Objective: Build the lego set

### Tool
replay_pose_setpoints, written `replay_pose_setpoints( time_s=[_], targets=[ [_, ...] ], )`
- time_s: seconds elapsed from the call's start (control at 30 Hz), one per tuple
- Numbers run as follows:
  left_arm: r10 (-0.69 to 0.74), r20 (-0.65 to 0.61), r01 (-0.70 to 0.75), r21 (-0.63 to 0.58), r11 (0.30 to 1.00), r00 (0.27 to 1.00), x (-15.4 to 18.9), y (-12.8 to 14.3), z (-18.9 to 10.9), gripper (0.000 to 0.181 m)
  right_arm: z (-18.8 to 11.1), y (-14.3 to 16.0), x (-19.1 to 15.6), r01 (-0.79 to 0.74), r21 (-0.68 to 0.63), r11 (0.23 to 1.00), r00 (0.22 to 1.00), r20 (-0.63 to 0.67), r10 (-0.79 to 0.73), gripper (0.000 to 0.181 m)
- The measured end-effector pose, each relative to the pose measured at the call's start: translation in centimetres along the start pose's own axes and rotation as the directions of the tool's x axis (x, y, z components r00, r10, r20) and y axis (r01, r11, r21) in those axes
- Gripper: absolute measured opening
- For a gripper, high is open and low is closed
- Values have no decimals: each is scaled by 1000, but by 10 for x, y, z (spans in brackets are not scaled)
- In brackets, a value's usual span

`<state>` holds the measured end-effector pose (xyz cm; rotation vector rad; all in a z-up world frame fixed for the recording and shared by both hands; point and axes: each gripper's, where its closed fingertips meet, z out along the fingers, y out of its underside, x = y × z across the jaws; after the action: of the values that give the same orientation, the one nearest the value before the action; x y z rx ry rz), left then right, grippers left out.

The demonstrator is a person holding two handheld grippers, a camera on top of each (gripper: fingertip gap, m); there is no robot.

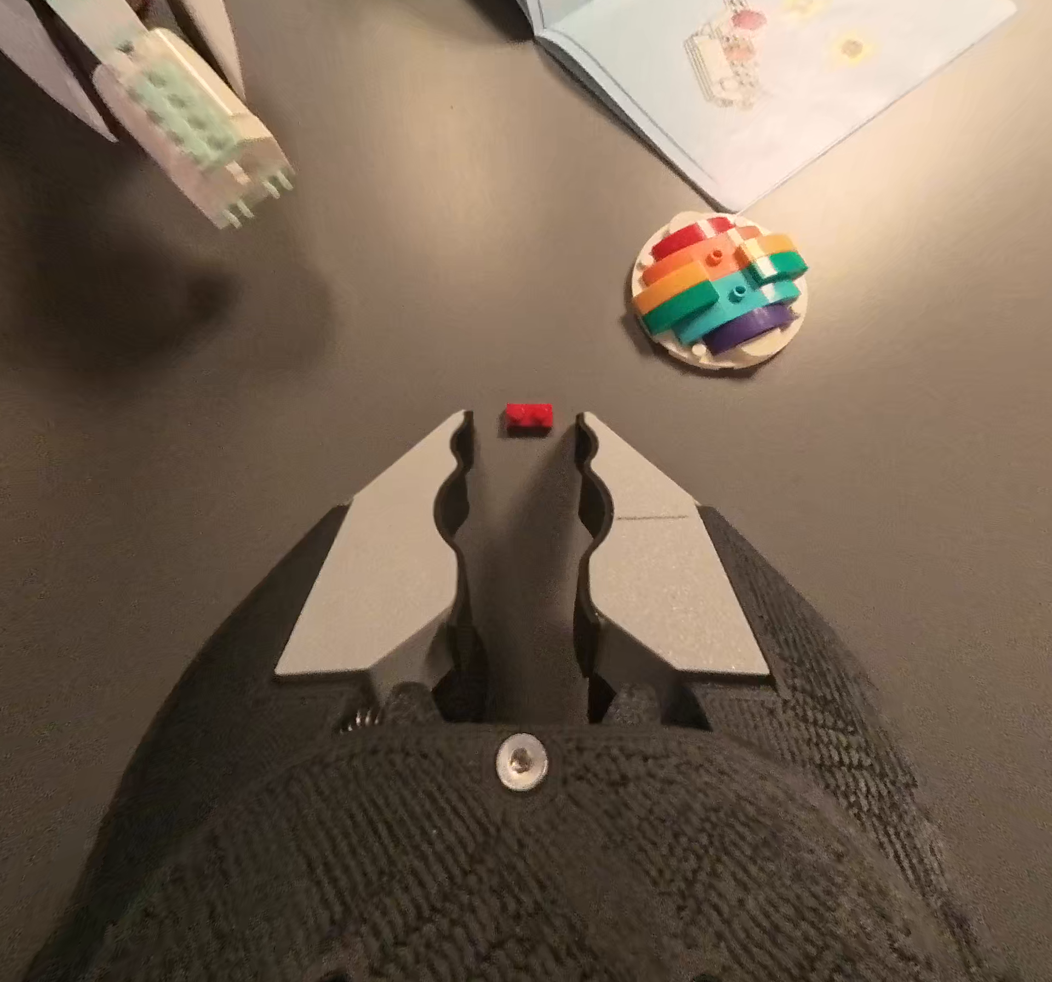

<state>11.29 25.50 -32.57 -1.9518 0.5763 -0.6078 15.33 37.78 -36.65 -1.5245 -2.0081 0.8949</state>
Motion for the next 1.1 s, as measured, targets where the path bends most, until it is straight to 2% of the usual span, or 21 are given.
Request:
replay_pose_setpoints(
  time_s=[0.13, 0.2, 0.3, 0.37, 0.47, 0.57, 0.77, 1.1],
  targets=[
    [-26, -14, 26, 17, 1000, 1000, 0, -2, -1, 34, 4, -3, 1, 2, 10, 1000, 1000, 4, -2, 28],
    [-38, -27, 39, 28, 999, 999, 1, -4, -1, 34, 5, -4, 1, 22, 23, 1000, 1000, 1, -22, 15],
    [-46, -41, 47, 42, 998, 998, 2, -6, -1, 34, 6, -11, -1, 44, 9, 999, 999, -2, -44, 14],
    [-40, -52, 42, 43, 998, 998, 4, -6, -1, 34, 1, -48, -22, 88, 142, 986, 993, 62, -98, 14],
    [-24, -72, 27, 43, 999, 997, 8, -6, -1, 34, -15, -108, -68, 132, 352, 927, 953, 211, -216, 14],
    [-11, -88, 14, 41, 999, 996, 11, -6, 0, 34, -18, -131, -105, 169, 389, 906, 887, 341, -312, 13],
    [29, -115, -23, 59, 998, 993, 19, -8, -2, 34, -6, -135, -129, 211, 333, 919, 827, 441, -349, 13],
    [32, -108, -21, 96, 995, 994, 17, -13, -5, 34, 1, -133, -133, 209, 287, 935, 828, 457, -325, 13]
  ],
)
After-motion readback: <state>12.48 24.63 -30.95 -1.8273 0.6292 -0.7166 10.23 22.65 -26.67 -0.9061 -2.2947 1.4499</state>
